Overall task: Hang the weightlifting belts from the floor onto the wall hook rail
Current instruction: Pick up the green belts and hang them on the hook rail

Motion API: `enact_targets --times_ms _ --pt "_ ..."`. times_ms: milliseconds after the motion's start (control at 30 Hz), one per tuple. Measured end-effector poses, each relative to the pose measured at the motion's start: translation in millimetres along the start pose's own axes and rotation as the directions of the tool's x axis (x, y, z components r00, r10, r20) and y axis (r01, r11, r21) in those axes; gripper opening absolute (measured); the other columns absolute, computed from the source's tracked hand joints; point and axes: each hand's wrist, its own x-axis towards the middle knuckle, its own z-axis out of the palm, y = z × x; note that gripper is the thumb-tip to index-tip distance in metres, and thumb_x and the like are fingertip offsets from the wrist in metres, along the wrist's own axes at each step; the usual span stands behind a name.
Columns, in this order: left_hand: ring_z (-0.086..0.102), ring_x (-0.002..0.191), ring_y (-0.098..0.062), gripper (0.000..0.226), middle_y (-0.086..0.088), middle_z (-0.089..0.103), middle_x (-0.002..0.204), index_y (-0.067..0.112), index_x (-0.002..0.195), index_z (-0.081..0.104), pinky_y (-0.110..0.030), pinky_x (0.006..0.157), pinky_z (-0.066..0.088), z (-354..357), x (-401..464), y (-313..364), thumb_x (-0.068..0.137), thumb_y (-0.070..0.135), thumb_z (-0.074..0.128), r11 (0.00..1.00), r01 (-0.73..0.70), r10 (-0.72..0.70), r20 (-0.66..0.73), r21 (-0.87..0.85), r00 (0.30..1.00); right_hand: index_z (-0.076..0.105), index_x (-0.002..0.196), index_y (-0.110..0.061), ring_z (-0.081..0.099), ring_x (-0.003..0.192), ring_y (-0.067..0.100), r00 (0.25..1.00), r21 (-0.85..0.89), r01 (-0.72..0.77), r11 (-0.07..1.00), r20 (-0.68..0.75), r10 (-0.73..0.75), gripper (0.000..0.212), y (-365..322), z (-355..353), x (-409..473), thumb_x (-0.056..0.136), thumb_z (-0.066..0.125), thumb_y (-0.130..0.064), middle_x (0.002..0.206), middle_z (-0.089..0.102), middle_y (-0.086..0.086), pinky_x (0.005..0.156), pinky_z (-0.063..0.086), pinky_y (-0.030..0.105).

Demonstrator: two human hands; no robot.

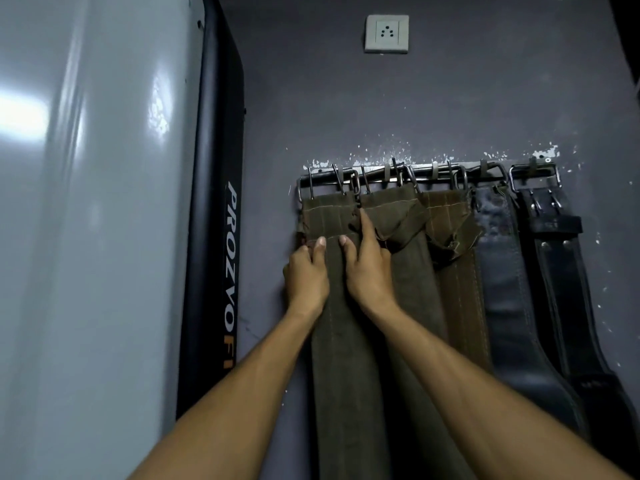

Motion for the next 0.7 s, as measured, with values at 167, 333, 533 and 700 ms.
enact_targets --times_ms 167,333,533,700 --pt "0.074 0.092 -0.023 0.041 -0.005 0.079 0.096 0.013 0.102 0.073 -0.038 0.082 0.06 -4 -19 -1 0.104 0.047 0.05 0.993 0.007 -0.006 0.002 -0.121 1.0 0.039 0.159 -0.025 0.051 0.135 -0.003 0.998 0.159 0.001 0.987 0.055 -0.01 0.06 1 -17 -21 0.104 0.061 -0.034 0.148 0.057 -0.015 0.108 0.034 0.008" --pt "0.076 0.096 -0.021 0.041 -0.005 0.08 0.102 0.013 0.11 0.076 -0.048 0.089 0.061 -8 -88 -56 0.105 0.044 0.05 0.983 0.109 -0.092 0.12 -0.146 0.988 0.057 0.135 -0.025 0.065 0.11 -0.011 0.99 0.169 -0.074 0.983 0.129 0.052 0.029 41 -25 -101 0.106 0.058 -0.027 0.122 0.071 -0.013 0.097 0.055 0.018" --pt "0.075 0.108 -0.019 0.041 -0.004 0.079 0.113 0.015 0.12 0.073 -0.044 0.097 0.06 -19 -113 -56 0.103 0.046 0.052 0.938 0.163 -0.112 0.178 -0.306 0.978 0.062 0.135 -0.021 0.07 0.116 0.006 0.965 0.355 -0.227 0.907 0.207 0.16 0.036 44 -32 -129 0.102 0.063 -0.035 0.124 0.075 -0.005 0.102 0.055 0.03" --pt "0.077 0.096 -0.016 0.04 -0.006 0.081 0.101 0.006 0.109 0.075 -0.027 0.08 0.059 -27 -177 -88 0.107 0.036 0.05 0.939 0.25 -0.209 0.187 -0.235 0.96 0.073 0.115 -0.008 0.076 0.104 0.018 0.935 0.236 -0.347 0.908 0.164 0.314 0.028 65 -37 -220 0.104 0.06 -0.031 0.106 0.08 0.005 0.096 0.058 0.05"
